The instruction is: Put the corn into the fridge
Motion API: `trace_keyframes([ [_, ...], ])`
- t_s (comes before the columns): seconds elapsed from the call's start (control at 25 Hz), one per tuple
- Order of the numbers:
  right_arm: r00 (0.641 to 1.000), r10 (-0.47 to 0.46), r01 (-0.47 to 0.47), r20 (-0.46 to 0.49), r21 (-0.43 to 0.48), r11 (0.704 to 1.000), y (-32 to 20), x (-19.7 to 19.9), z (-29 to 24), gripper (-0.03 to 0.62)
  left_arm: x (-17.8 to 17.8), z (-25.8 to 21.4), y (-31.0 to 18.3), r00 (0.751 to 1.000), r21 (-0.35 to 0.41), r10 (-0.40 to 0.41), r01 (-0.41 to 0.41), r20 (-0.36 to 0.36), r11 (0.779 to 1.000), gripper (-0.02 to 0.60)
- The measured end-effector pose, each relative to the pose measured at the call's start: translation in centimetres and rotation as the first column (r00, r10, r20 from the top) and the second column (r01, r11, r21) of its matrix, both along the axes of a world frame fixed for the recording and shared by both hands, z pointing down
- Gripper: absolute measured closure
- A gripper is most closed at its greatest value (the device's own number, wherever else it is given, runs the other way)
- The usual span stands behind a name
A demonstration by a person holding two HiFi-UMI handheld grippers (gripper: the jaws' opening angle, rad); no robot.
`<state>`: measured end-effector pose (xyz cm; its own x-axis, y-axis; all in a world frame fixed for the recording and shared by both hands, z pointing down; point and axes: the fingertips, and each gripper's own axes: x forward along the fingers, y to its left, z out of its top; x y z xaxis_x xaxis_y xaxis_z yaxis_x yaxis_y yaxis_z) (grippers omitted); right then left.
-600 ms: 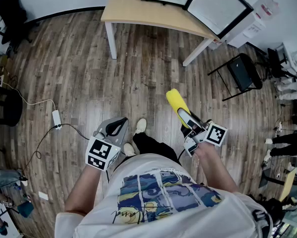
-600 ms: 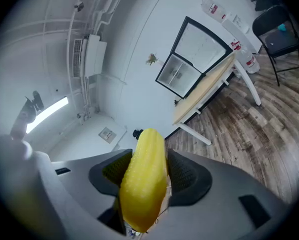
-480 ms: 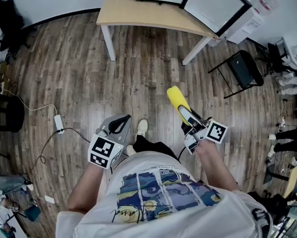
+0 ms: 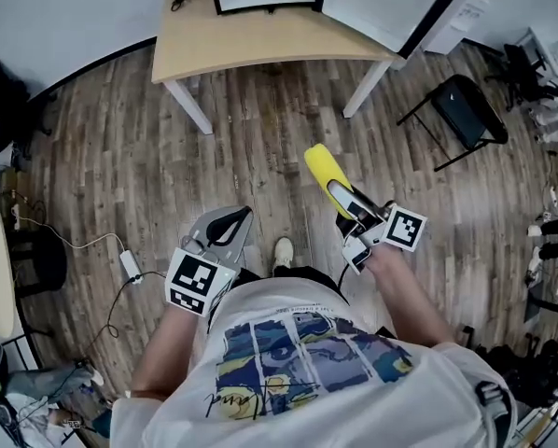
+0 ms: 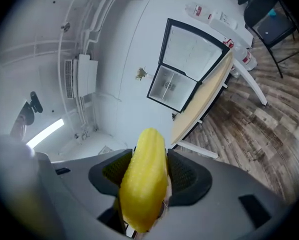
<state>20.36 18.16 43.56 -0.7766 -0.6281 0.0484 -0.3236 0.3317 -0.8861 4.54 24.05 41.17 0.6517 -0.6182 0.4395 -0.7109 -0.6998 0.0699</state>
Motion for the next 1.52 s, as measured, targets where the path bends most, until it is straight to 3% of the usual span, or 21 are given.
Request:
trace_keyframes([
  [0.28, 0.999, 0.041, -0.041, -0.011, 0.019, 0.999, -7.3, -1.0, -0.3, 0.373, -0.1, -0.4, -6.1, 0.999, -0.018, 0.048, -0.048, -0.013, 0.999, 0.572],
  [0.48, 0.994, 0.108, -0.108, -0.021, -0.015, 0.994, -12.1, -2.0, 0.9, 0.373, -1.1, 0.8, -10.9, 0.994, -0.017, 0.097, -0.098, -0.048, 0.995, 0.572],
  [0.84, 0.952, 0.291, -0.298, -0.096, -0.061, 0.953, -22.8, -5.8, 1.3, 0.373, -7.7, 0.3, -24.3, 0.964, -0.025, 0.25, -0.253, -0.086, 0.967, 0.572],
  [1.12, 0.91, 0.391, -0.397, -0.138, -0.011, 0.918, -31.6, -9.7, 1.5, 0.374, -13.4, 0.2, -32.6, 0.941, -0.012, 0.326, -0.328, -0.092, 0.945, 0.572],
  [1.32, 0.884, 0.435, -0.451, -0.171, -0.07, 0.89, -36.8, -10.6, 3.1, 0.374, -15.7, 0.9, -36.4, 0.938, -0.031, 0.324, -0.33, -0.12, 0.944, 0.572],
  [1.52, 0.878, 0.445, -0.46, -0.174, -0.057, 0.886, -40.1, -10.1, 3.4, 0.373, -16.7, 0.8, -37.0, 0.949, -0.037, 0.283, -0.291, -0.137, 0.956, 0.572],
])
